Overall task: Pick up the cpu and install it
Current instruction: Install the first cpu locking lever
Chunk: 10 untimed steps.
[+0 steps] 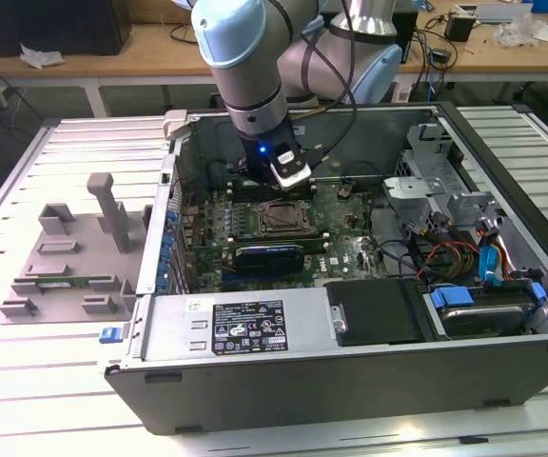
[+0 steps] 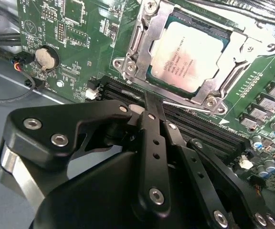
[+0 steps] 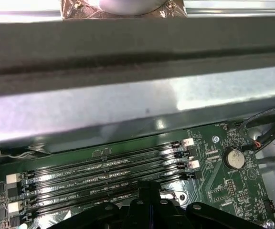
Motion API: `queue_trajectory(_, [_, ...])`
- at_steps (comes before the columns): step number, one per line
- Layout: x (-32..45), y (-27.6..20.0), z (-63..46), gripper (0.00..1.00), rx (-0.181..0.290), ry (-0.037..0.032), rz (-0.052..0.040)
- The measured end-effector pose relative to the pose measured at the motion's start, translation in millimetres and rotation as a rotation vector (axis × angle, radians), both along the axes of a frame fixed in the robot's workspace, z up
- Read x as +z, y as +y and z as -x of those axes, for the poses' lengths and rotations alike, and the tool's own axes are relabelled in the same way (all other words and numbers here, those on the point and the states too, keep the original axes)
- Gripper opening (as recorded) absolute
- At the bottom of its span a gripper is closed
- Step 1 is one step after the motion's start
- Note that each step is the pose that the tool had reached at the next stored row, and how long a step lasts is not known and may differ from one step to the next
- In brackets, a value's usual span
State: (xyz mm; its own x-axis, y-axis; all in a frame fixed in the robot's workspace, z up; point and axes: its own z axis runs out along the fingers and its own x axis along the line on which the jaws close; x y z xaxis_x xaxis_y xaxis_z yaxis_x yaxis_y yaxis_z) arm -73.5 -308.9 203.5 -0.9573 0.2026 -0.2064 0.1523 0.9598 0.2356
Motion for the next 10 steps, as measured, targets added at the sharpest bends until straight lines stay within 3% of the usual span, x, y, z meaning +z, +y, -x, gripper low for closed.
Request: queue_trajectory(10, [-2.9, 5.7, 4.7, 0.11, -0.066, 0.0001, 0.0])
